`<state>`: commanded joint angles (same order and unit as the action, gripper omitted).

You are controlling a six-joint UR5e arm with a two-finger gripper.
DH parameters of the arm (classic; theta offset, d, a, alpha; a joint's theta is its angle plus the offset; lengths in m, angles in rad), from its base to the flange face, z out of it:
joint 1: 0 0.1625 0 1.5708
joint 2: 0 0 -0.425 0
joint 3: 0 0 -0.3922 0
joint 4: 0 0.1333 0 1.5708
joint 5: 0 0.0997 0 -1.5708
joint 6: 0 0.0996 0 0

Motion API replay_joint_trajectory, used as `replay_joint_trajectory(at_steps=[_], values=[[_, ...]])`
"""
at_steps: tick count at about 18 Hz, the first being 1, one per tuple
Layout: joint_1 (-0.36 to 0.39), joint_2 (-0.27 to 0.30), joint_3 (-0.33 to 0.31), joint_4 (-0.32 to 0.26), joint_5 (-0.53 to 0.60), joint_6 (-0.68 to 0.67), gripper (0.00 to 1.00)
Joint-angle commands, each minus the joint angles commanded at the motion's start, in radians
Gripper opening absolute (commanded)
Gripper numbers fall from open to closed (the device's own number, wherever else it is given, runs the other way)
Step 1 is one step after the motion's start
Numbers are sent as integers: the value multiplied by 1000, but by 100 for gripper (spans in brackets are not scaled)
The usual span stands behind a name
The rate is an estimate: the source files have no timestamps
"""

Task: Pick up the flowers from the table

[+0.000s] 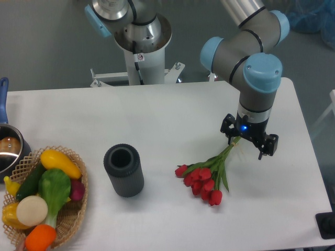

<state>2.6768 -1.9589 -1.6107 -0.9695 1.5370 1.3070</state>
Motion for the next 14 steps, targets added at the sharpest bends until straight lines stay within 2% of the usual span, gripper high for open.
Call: replay_joint_trajectory(at_steps=[7, 12, 14], values=[[-70, 17, -70, 5, 25, -5, 100], [-100, 9, -133, 83, 26, -11, 100], [-112, 6, -143, 92, 28, -21, 100]])
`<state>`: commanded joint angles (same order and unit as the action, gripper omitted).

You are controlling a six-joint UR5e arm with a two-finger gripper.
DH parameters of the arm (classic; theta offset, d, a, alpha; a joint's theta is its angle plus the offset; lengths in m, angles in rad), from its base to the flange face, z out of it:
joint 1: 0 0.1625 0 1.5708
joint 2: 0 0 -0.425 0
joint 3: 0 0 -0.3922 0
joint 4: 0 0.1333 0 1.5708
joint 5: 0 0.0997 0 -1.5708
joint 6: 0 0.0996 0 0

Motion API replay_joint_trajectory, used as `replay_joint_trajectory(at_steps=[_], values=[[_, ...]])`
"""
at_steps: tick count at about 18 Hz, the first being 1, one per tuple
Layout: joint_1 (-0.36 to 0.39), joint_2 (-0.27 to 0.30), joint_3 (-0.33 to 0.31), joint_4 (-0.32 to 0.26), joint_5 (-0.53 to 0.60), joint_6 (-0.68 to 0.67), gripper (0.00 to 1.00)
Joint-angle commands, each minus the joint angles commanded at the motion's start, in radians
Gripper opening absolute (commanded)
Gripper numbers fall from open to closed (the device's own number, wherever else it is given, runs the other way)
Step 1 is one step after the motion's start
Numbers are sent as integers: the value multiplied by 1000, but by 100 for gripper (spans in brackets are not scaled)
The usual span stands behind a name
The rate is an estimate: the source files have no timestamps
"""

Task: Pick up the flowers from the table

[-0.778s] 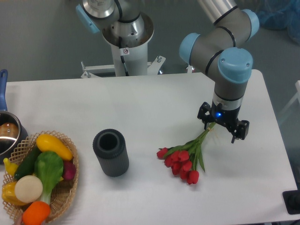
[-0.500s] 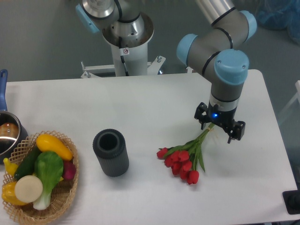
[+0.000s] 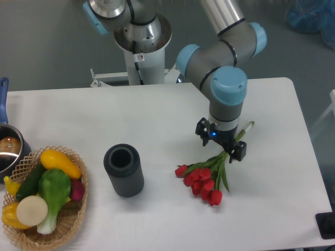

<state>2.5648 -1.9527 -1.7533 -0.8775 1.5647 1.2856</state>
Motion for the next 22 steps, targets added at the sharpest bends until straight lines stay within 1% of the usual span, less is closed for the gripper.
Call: replay_joint_trajectory(at_steps=[2, 4, 11, 12, 14, 19, 20, 21, 22], values=[[-3, -12, -2, 2, 5, -9, 100], [-3, -12, -18, 2, 26, -6, 100], [-3, -47, -18, 5, 40, -12, 100], [-3, -54, -18, 9, 40, -24, 100], [-3, -64, -18, 38, 40, -44, 100], [-3, -84, -18, 49, 40, -48, 100], [-5, -86, -20, 54, 40, -48, 94], [-5, -89, -20, 57, 40, -49, 82], [-5, -89, -20, 57, 38, -52, 66]])
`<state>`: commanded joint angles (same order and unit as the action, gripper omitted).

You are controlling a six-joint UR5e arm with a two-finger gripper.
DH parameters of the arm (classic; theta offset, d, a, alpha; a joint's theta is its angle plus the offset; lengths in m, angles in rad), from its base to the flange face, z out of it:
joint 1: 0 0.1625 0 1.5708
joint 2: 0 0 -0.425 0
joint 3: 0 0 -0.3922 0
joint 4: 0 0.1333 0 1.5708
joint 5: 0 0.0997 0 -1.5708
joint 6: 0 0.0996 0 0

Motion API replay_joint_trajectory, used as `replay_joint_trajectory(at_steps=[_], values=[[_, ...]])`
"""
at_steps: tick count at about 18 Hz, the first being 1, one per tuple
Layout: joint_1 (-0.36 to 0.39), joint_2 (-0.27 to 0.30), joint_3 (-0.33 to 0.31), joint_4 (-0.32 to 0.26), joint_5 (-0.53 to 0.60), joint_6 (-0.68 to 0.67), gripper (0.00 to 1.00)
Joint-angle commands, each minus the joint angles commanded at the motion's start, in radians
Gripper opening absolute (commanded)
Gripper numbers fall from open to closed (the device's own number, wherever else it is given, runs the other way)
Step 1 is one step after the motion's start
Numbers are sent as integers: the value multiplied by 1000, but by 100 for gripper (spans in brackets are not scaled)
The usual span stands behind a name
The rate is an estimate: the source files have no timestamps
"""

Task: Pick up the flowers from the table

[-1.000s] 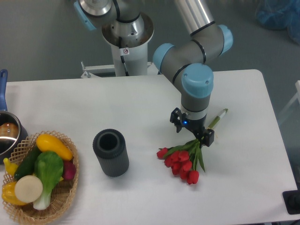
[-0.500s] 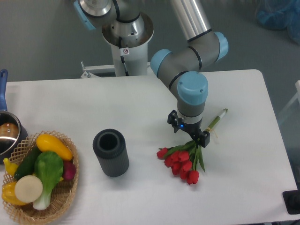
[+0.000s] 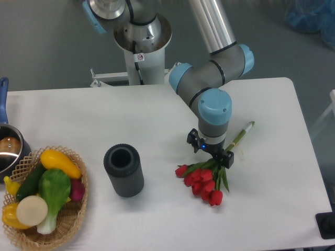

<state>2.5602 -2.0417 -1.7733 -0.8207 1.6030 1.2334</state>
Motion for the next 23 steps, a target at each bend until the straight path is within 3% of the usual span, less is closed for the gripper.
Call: replay_joint_trajectory(at_steps=[3, 4, 10, 18, 19, 23], values=[[0, -2, 0, 0, 0, -2, 14], [2, 2, 0, 0, 0, -2, 4], [8, 31, 5, -3, 2, 5, 3], [32, 55, 70, -18, 2, 2, 3], [34, 58, 87, -31, 2, 2, 3], [32, 57, 204, -179, -6, 11, 3]])
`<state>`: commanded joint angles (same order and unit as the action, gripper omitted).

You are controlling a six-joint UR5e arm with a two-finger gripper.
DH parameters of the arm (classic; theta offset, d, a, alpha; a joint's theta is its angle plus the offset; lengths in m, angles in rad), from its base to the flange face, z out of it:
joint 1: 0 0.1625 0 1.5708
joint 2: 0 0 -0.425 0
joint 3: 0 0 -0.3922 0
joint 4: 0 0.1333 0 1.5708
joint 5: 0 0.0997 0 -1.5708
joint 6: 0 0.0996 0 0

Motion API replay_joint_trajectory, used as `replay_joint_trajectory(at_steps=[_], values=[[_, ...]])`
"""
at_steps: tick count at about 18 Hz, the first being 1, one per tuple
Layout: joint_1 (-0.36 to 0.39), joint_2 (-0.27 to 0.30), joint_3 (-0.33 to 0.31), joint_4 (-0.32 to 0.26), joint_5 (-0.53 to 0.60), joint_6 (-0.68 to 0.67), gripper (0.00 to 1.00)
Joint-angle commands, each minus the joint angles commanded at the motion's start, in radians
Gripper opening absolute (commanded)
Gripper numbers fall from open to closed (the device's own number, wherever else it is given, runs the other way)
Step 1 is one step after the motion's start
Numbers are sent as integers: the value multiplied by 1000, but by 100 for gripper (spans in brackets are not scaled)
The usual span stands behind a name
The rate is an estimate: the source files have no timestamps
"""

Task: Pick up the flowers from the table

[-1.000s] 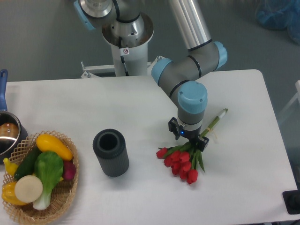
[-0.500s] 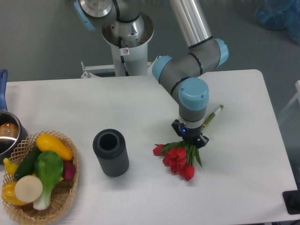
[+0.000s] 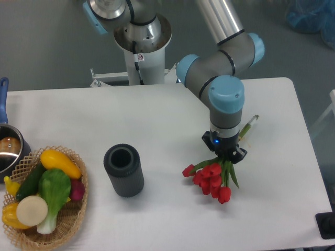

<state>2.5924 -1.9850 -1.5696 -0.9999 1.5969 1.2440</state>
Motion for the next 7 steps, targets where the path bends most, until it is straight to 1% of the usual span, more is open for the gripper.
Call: replay_joint_trajectory(at_steps=[1, 3, 5, 7], values=[[0, -3, 26, -19, -2, 3, 4], [0, -14, 68, -37, -5, 6, 3], [3, -23, 91, -49, -3, 6, 3], [6, -28, 100, -49, 0, 8, 2]])
